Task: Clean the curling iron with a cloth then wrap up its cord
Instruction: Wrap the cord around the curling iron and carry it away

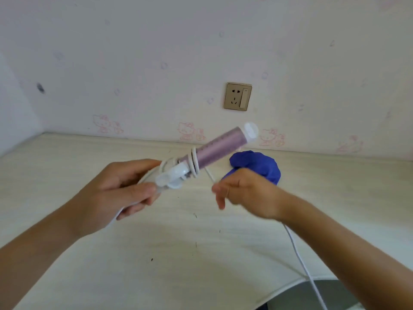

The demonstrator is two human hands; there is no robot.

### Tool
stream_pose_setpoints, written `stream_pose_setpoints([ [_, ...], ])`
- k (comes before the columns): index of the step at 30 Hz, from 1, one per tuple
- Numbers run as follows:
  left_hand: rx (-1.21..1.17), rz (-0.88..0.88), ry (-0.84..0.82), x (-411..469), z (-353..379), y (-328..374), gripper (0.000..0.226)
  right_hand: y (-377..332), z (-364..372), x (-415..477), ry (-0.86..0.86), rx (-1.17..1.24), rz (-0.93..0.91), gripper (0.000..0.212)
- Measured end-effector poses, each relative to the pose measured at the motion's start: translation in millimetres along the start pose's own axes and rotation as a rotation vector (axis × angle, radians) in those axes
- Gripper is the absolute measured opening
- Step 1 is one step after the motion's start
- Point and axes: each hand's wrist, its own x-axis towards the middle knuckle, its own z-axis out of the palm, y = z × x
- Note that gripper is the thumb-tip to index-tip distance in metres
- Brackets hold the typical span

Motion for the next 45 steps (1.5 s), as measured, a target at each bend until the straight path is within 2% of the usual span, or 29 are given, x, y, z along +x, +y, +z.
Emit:
stream_pose_setpoints([
  [2, 0.183, -0.048, 0.070, 4.2, 0.3, -5.2, 0.025, -7.1, 18.0, -13.5, -0.095, -0.113, -0.040, 0.044],
  [4, 0.402, -0.110, 0.011, 6.5, 0.6, -10.8, 0.025, -18.5, 18.9, -22.9, -0.119, -0.151, -0.096, 0.038],
  [6, 0.517, -0.182, -0.103, 5.6, 0.7, -14.5, 0.026, -25.6, 2.4, -20.7, -0.047, -0.154, -0.154, 0.032],
  [8, 0.477, -0.196, -0.244, 2.8, 1.8, -15.3, 0.031, -20.8, -19.0, -9.5, 0.060, -0.126, -0.132, 0.031],
  [11, 0.154, -0.147, -0.355, -1.5, 4.1, -15.6, 0.035, 0.7, -33.1, 3.1, 0.085, 0.039, -0.025, 0.038],
  [13, -0.007, -0.094, -0.284, -1.3, 4.3, -17.3, 0.029, 16.0, -26.2, 4.0, 0.068, 0.036, -0.006, 0.041],
  [16, -0.077, -0.099, -0.087, 3.6, 9.2, -21.8, 0.025, 22.6, -2.1, -4.5, 0.004, -0.118, 0.075, 0.043],
  [18, -0.028, -0.162, 0.012, 6.8, 16.8, -25.5, 0.021, 15.1, 13.1, -14.9, -0.101, -0.262, 0.104, 0.043],
  [21, 0.138, -0.202, 0.074, 11.6, 26.7, -30.2, 0.025, -5.8, 17.1, -26.2, -0.140, -0.317, -0.015, 0.042],
  [23, 0.322, -0.226, 0.001, 14.3, 25.9, -29.7, 0.028, -15.4, -0.5, -24.3, -0.067, -0.289, -0.089, 0.038],
  [24, 0.367, -0.253, -0.094, 14.4, 25.0, -28.2, 0.028, -15.6, -13.1, -20.3, -0.019, -0.259, -0.094, 0.035],
  [26, 0.198, -0.304, -0.335, 11.4, 24.8, -26.8, 0.028, -7.6, -36.3, -10.8, 0.048, -0.185, -0.055, 0.030],
  [28, -0.080, -0.279, -0.426, 9.2, 23.8, -28.2, 0.031, 9.4, -45.8, -4.4, 0.079, -0.087, 0.000, 0.033],
  [30, -0.222, -0.196, -0.308, 9.3, 21.6, -29.7, 0.032, 25.3, -38.8, -7.3, 0.114, -0.118, 0.026, 0.041],
  [32, -0.248, -0.161, -0.141, 12.1, 21.3, -30.9, 0.031, 30.8, -21.0, -17.4, 0.051, -0.206, 0.093, 0.049],
  [34, -0.145, -0.186, -0.017, 16.5, 25.6, -31.3, 0.030, 26.0, -4.2, -29.6, -0.058, -0.360, 0.106, 0.047],
  [36, 0.039, -0.198, 0.003, 20.4, 32.0, -31.4, 0.033, 12.6, 3.7, -36.7, -0.106, -0.442, 0.044, 0.045],
  [39, 0.301, -0.230, -0.202, 22.9, 36.2, -30.4, 0.030, -3.9, -13.6, -34.9, -0.102, -0.337, -0.041, 0.044],
  [40, 0.269, -0.264, -0.304, 22.2, 36.7, -29.8, 0.026, -5.8, -22.4, -31.2, -0.096, -0.247, -0.033, 0.039],
  [42, 0.050, -0.308, -0.436, 19.5, 37.7, -30.6, 0.023, -1.1, -36.6, -24.3, -0.043, -0.051, -0.005, 0.025],
  [43, -0.065, -0.289, -0.449, 18.2, 38.8, -32.0, 0.024, 5.6, -40.9, -21.8, 0.025, 0.041, 0.001, 0.020],
  [45, -0.238, -0.195, -0.388, 15.5, 47.2, -36.6, 0.028, 22.7, -41.9, -22.2, 0.181, 0.194, 0.000, 0.029],
])
